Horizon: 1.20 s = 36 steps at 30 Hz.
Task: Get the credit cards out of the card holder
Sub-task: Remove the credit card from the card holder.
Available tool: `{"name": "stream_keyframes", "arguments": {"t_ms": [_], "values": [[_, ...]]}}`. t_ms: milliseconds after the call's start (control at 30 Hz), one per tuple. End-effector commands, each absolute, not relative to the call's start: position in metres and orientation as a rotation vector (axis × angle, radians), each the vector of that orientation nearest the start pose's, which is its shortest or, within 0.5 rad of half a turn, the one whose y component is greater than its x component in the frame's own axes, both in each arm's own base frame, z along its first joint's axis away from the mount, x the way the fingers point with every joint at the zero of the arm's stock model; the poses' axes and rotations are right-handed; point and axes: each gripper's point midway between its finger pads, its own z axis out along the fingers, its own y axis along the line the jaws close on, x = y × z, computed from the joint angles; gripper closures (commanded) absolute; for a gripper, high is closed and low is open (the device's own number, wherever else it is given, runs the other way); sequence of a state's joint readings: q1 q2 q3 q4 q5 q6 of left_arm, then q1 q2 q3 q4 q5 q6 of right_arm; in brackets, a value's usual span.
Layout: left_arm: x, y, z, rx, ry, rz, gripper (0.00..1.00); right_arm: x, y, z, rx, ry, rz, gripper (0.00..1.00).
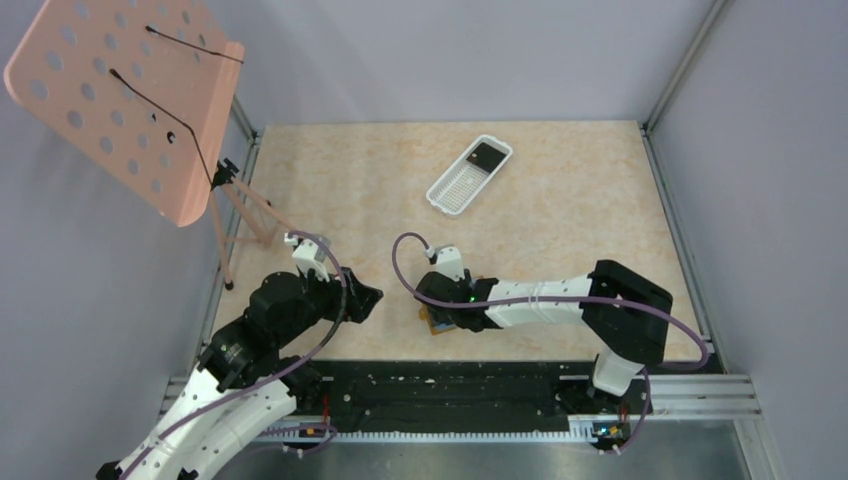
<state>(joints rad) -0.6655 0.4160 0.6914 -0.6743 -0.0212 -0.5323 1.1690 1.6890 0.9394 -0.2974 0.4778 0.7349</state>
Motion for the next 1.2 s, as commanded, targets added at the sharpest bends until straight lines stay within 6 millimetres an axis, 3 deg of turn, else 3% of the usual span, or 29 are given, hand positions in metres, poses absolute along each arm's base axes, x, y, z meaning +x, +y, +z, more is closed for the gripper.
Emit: {"name": "stream_keyframes", "arguments": {"t_ms": [0, 333, 1167], "values": [[0.163, -0.146, 0.22, 0.117, 2.007, -0.746, 0.2, 0.196, 0.321, 0.035, -0.376, 2.4, 0.161, 0.41], [0.162, -0.145, 0.22, 0.115, 2.003, -0.746, 0.2, 0.194, 0.336, 0.06, -0.375, 2.371, 0.255, 0.41], [0.161, -0.143, 0.224, 0.105, 1.981, -0.753, 0.2, 0.189, 0.327, 0.026, -0.425, 2.397, 0.075, 0.41]]}}
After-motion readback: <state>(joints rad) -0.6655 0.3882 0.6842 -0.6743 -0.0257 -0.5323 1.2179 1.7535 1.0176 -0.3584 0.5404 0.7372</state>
